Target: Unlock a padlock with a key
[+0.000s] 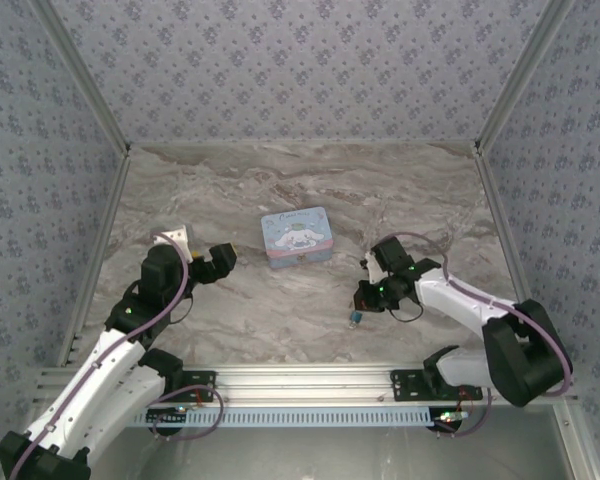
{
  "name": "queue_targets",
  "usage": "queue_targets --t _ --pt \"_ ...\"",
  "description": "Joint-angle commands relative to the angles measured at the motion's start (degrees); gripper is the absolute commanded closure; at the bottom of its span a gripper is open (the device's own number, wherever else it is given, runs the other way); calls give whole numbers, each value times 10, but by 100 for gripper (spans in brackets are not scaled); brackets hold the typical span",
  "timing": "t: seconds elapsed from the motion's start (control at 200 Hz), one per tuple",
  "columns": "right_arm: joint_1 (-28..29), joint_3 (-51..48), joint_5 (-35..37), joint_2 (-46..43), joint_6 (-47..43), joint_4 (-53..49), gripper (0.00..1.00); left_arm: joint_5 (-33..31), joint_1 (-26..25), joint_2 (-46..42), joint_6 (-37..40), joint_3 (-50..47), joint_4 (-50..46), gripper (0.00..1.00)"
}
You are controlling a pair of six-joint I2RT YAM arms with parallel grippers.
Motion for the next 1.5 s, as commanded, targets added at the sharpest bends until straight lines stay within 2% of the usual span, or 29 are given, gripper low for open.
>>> queue_targets --t 0.0,0.42,0.575,0.829,1.134,1.364,1.494 --pt "9 21 -14 30 -6 30 100 -8 4 -6 3 -1 -1 1" --pt "39 65 -21 128 -24 52 100 -11 4 -5 7 2 -8 1" --pt "39 67 -16 122 -23 53 93 -12 4 -5 8 4 -10 1" --pt "37 81 22 65 -30 32 74 -22 5 -5 6 5 -12 0" --pt "-6 85 107 -54 -46 5 66 -62 10 -4 10 15 -19 1" --pt "-89 84 128 -122 -81 16 64 -141 17 8 97 17 -1 1" --pt "-128 79 147 -156 -89 41 63 -189 22 13 163 4 50 1"
